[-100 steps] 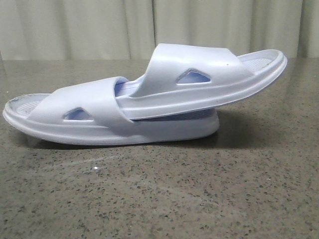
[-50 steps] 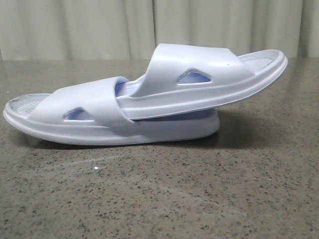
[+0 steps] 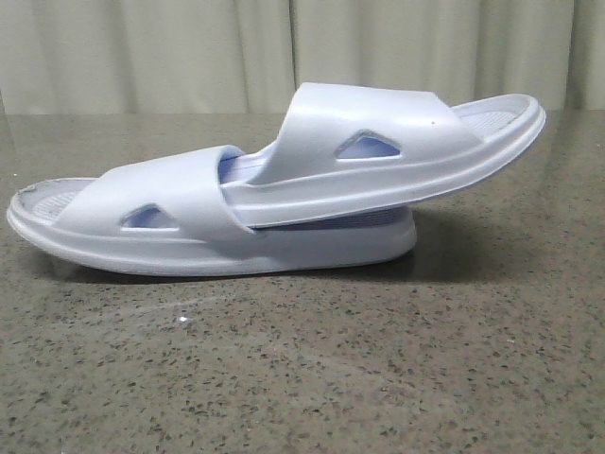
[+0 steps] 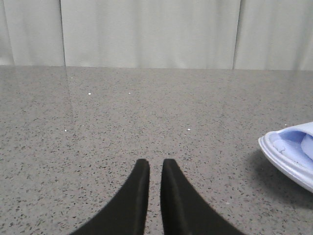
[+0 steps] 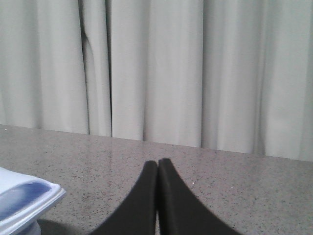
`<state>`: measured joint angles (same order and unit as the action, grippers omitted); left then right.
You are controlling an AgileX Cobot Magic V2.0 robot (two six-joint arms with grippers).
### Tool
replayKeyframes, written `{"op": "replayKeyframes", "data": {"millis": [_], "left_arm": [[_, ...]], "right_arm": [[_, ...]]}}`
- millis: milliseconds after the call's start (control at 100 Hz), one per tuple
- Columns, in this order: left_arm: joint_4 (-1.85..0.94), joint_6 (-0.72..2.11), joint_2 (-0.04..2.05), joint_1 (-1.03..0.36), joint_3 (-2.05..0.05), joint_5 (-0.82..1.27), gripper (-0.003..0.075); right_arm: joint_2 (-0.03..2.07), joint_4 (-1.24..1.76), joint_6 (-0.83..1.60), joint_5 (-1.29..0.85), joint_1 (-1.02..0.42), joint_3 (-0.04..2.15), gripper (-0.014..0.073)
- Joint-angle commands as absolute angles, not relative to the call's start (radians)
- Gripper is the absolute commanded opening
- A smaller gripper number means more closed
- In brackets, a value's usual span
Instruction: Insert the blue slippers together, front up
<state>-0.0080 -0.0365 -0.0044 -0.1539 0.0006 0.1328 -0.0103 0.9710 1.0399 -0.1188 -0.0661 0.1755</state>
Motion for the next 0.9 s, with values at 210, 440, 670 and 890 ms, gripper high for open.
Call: {"op": "replayKeyframes", "data": {"millis": [210,440,670,890], "left_arm": [[0.0,-0.056,-0.034,-0.162,0.011,0.05,0.0016],[-0.075,-0.056,-0.034,-0.162,0.011,0.05,0.0016],[-0.075,-0.056,-0.034,-0.162,0.011,0.05,0.0016],[-0.075,-0.056,-0.034,-0.162,0.011,0.05,0.0016]], "right_arm": [[-0.026,0.978,1.057,-0.068,-0.068,0.2,-0.0107],[-0.026,0.978,1.057,-0.068,-0.068,0.2,-0.0107],[-0.026,0.978,1.057,-0.068,-0.068,0.2,-0.0107],[-0.026,0.978,1.057,-0.068,-0.068,0.2,-0.0107]]}}
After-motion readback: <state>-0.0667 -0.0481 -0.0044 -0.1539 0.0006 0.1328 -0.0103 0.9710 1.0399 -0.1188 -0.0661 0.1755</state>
